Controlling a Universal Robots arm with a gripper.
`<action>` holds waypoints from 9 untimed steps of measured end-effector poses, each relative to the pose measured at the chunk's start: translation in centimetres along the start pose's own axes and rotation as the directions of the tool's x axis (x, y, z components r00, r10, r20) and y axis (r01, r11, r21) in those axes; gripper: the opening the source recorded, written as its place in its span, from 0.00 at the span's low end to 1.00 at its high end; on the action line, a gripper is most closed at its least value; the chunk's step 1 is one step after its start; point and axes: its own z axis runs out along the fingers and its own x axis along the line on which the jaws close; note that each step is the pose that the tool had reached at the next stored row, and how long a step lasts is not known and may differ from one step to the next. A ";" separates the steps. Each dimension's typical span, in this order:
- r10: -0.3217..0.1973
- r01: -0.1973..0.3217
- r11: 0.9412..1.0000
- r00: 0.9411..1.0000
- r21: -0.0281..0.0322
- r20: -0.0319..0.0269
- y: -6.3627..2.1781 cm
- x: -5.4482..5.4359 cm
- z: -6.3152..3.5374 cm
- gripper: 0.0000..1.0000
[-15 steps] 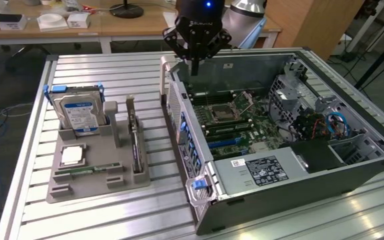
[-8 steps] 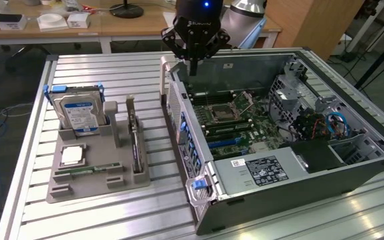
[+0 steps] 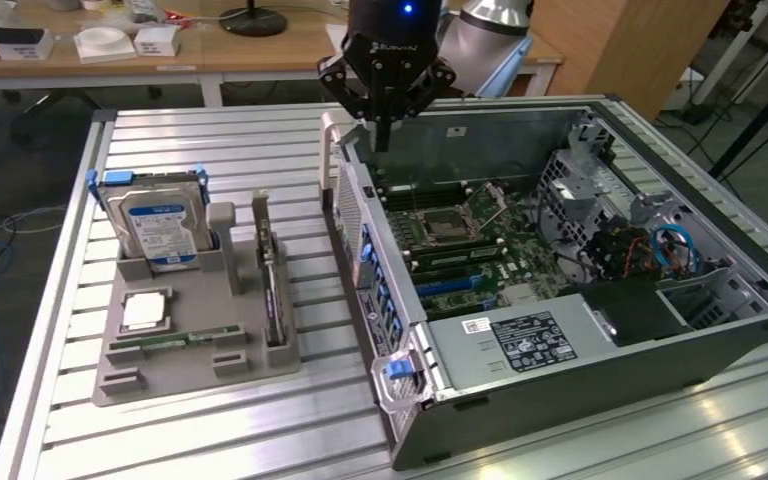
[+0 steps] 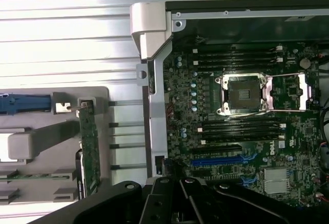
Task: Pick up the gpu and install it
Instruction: 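Reach for the gpu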
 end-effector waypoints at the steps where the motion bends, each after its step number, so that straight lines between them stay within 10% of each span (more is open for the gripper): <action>1: 0.000 0.000 1.000 1.000 0.000 0.000 -0.01 0.1 0.00 0.11; 9: 0.000 0.000 1.000 1.000 0.000 0.000 -0.05 0.7 0.01 0.11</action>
